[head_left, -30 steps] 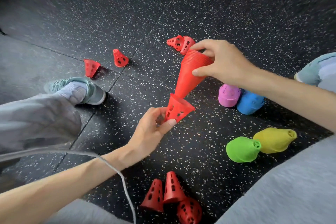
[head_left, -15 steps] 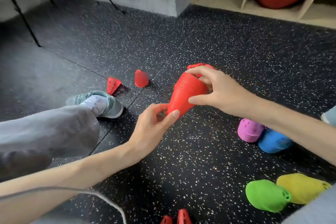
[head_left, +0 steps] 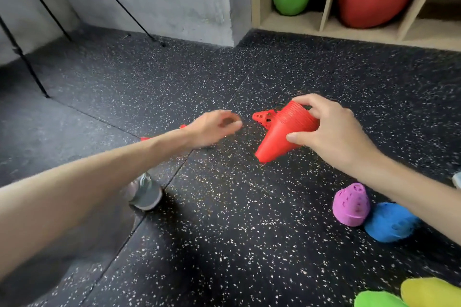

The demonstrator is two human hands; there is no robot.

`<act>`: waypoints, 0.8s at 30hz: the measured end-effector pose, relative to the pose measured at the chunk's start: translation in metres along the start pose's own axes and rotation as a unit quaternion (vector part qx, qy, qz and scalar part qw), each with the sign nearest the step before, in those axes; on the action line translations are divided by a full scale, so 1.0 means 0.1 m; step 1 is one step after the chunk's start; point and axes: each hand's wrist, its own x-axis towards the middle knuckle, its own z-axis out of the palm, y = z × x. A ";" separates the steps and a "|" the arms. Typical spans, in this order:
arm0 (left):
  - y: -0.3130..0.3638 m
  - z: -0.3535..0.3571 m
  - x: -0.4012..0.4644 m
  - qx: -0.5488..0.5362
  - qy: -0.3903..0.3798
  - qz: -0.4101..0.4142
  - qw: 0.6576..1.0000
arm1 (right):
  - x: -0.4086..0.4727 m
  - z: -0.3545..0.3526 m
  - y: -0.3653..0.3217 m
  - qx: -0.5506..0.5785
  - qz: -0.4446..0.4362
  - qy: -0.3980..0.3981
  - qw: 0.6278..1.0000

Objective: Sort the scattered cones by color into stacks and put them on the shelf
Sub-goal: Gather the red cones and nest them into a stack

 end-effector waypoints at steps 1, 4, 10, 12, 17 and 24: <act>-0.22 0.01 0.10 0.015 0.019 -0.013 1.000 | 0.00 0.01 0.05 0.012 0.009 -0.005 1.000; -0.92 0.08 0.26 0.069 0.038 -0.103 0.992 | 0.00 0.08 0.18 0.037 0.025 -0.023 0.999; -1.81 0.43 0.28 0.058 0.077 -0.195 0.976 | 0.09 0.22 0.29 0.039 0.022 -0.042 0.998; -1.94 0.57 0.30 0.048 0.075 -0.181 0.979 | 0.12 0.25 0.33 0.033 0.025 -0.056 0.998; -1.98 0.69 0.39 -0.018 0.129 -0.198 0.972 | 0.14 0.32 0.43 0.015 0.043 -0.087 0.995; -2.06 0.61 0.42 -0.024 0.137 -0.224 0.965 | 0.10 0.35 0.49 -0.007 0.070 -0.105 0.992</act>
